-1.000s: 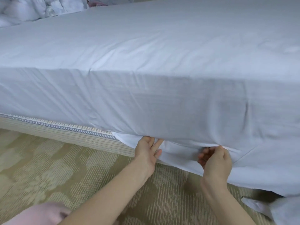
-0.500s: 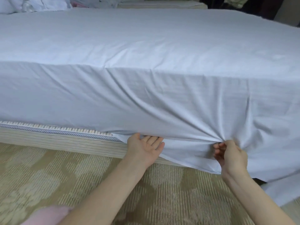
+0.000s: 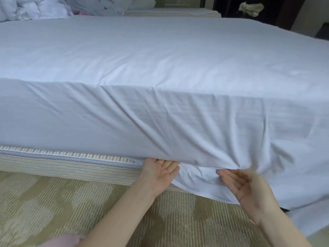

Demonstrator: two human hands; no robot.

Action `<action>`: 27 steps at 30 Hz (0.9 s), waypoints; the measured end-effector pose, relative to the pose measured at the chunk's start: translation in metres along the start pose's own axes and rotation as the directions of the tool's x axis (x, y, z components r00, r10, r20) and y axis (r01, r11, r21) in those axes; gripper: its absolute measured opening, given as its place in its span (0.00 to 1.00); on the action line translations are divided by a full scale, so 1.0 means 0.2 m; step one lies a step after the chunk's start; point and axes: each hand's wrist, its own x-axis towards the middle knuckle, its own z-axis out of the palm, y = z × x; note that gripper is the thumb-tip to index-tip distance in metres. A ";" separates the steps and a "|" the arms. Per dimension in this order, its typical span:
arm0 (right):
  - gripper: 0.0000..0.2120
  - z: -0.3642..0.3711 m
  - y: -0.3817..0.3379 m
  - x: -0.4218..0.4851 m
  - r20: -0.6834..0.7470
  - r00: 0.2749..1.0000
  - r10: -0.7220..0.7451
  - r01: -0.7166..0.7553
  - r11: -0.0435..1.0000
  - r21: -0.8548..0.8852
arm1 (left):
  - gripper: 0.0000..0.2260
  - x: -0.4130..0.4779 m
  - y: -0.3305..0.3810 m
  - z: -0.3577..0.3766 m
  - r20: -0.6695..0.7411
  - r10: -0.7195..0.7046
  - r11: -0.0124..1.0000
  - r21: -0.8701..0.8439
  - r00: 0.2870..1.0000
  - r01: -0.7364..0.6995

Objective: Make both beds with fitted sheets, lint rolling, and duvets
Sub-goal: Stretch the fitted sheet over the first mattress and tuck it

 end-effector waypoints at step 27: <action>0.29 0.00 -0.16 0.23 0.453 0.884 0.119 -0.135 0.991 0.005 | 0.22 0.18 -0.03 0.07 0.337 0.030 0.912 -0.395 0.941 0.112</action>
